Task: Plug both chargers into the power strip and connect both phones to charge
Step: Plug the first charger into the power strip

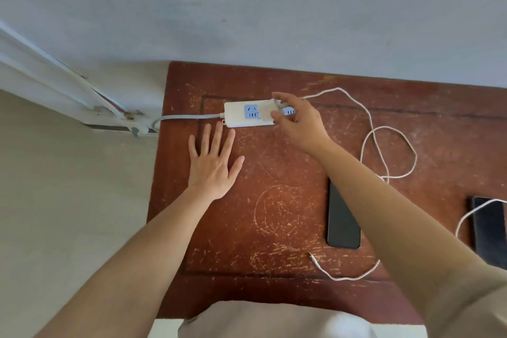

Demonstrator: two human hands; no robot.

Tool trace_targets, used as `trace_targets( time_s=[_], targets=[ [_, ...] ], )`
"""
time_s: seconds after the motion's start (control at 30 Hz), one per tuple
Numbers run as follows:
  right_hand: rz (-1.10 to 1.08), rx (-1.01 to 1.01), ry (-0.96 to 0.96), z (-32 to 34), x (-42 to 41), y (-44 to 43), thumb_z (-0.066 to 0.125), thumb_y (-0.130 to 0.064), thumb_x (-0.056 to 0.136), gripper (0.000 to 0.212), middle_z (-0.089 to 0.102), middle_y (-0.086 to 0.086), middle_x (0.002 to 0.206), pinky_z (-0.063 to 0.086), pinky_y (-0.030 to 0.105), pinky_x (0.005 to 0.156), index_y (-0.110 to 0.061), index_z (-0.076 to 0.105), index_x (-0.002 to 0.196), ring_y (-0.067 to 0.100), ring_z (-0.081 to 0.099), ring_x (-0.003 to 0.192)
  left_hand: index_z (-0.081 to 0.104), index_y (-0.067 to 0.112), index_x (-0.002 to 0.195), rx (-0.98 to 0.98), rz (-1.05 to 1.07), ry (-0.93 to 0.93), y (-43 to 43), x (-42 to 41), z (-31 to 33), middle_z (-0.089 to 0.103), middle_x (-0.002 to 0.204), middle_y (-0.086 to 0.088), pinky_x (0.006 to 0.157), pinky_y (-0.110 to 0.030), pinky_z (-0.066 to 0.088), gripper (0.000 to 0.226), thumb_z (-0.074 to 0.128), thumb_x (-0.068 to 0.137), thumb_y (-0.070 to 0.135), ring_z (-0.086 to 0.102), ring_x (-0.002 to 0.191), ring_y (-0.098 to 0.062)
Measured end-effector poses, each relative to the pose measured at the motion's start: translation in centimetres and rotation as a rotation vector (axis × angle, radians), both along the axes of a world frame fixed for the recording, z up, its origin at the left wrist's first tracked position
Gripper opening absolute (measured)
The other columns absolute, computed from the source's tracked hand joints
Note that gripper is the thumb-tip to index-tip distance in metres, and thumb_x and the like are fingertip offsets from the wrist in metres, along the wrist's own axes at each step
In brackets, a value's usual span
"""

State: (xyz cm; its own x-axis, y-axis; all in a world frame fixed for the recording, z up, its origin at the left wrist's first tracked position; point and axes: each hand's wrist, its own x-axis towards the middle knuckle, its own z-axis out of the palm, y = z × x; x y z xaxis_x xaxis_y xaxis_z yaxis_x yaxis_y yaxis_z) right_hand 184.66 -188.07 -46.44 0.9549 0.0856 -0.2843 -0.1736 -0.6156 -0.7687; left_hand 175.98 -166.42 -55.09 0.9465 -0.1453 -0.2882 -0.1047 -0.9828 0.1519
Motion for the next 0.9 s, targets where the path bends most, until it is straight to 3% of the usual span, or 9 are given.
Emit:
trace_targets(
  time_s=[0.1,0.2,0.3,0.37,0.53,0.63,0.73,0.83,0.9],
  targets=[
    [0.045,-0.033,-0.037,-0.7,1.0,0.0,0.065,-0.021,0.096,0.041,0.059,0.0,0.117,0.051,0.028,0.09,-0.033,0.061,0.135,0.012,0.067,0.086,0.009,0.025,0.159,-0.015,0.002,-0.031,-0.1,0.1,-0.5,0.01,0.169,-0.012,0.121,-0.065,0.008,0.072,0.01,0.099,0.065,0.006,0.155,-0.035],
    [0.083,-0.056,-0.076,-1.2,1.8,-0.2,0.066,-0.02,0.095,0.041,0.06,-0.005,0.113,0.045,0.008,0.077,-0.034,0.061,0.134,-0.01,0.063,0.074,0.012,0.026,0.159,-0.042,-0.002,-0.069,0.0,-0.1,-0.9,0.012,0.169,-0.011,0.121,-0.064,0.008,0.072,0.013,0.099,0.065,0.008,0.154,-0.036],
    [0.123,-0.063,-0.105,-1.2,2.3,-0.2,0.068,-0.016,0.094,0.042,0.062,-0.003,0.114,0.043,-0.001,0.073,-0.032,0.063,0.133,-0.008,0.064,0.072,0.012,0.026,0.159,-0.042,0.002,-0.084,0.0,0.0,-1.1,0.013,0.169,-0.011,0.12,-0.064,0.008,0.072,0.015,0.099,0.065,0.009,0.154,-0.036],
    [0.185,-0.069,-0.134,-0.9,2.4,-0.1,0.068,-0.013,0.094,0.042,0.06,-0.005,0.113,0.045,0.002,0.077,-0.03,0.065,0.132,0.002,0.064,0.078,0.013,0.025,0.159,-0.037,0.0,-0.091,0.0,0.0,-1.2,0.012,0.169,-0.011,0.12,-0.065,0.009,0.071,0.018,0.1,0.064,0.01,0.154,-0.036],
    [0.442,-0.193,-0.282,0.8,2.4,0.8,0.063,-0.001,0.094,0.042,0.065,0.006,0.121,0.055,0.033,0.089,-0.019,0.068,0.132,0.023,0.067,0.101,0.014,0.023,0.159,-0.019,-0.021,-0.098,0.0,0.0,-1.5,0.015,0.169,-0.008,0.119,-0.065,0.01,0.07,0.017,0.101,0.062,0.01,0.154,-0.037],
    [0.58,-0.322,-0.324,1.4,2.6,1.8,0.059,0.001,0.097,0.042,0.065,0.012,0.129,0.057,0.047,0.088,-0.016,0.066,0.134,0.034,0.069,0.104,0.015,0.024,0.159,-0.015,-0.017,-0.1,0.0,0.1,-1.4,0.018,0.168,-0.008,0.119,-0.065,0.009,0.07,0.017,0.101,0.062,0.011,0.154,-0.037],
    [0.619,-0.406,-0.338,1.4,2.8,2.3,0.058,0.0,0.098,0.042,0.066,0.014,0.129,0.056,0.05,0.088,-0.017,0.064,0.136,0.038,0.068,0.107,0.015,0.025,0.159,-0.012,-0.014,-0.099,-0.1,0.1,-1.4,0.017,0.168,-0.008,0.12,-0.064,0.008,0.07,0.016,0.101,0.063,0.011,0.154,-0.036],
    [0.538,-0.361,-0.385,1.2,2.5,2.1,0.061,-0.008,0.099,0.031,0.071,0.013,0.129,0.055,0.049,0.092,-0.011,0.07,0.128,0.033,0.068,0.116,0.014,0.025,0.159,-0.017,-0.011,-0.098,0.0,0.1,-1.3,0.017,0.168,-0.008,0.12,-0.064,0.007,0.07,0.014,0.1,0.063,0.01,0.154,-0.036],
    [0.511,-0.35,-0.443,1.0,2.1,1.7,0.064,-0.008,0.097,0.026,0.074,0.014,0.122,0.057,0.048,0.087,-0.008,0.074,0.121,0.033,0.071,0.11,0.014,0.025,0.159,-0.021,-0.01,-0.098,0.0,0.1,-1.3,0.017,0.168,-0.008,0.12,-0.064,0.007,0.069,0.014,0.1,0.063,0.01,0.154,-0.036]
  ],
)
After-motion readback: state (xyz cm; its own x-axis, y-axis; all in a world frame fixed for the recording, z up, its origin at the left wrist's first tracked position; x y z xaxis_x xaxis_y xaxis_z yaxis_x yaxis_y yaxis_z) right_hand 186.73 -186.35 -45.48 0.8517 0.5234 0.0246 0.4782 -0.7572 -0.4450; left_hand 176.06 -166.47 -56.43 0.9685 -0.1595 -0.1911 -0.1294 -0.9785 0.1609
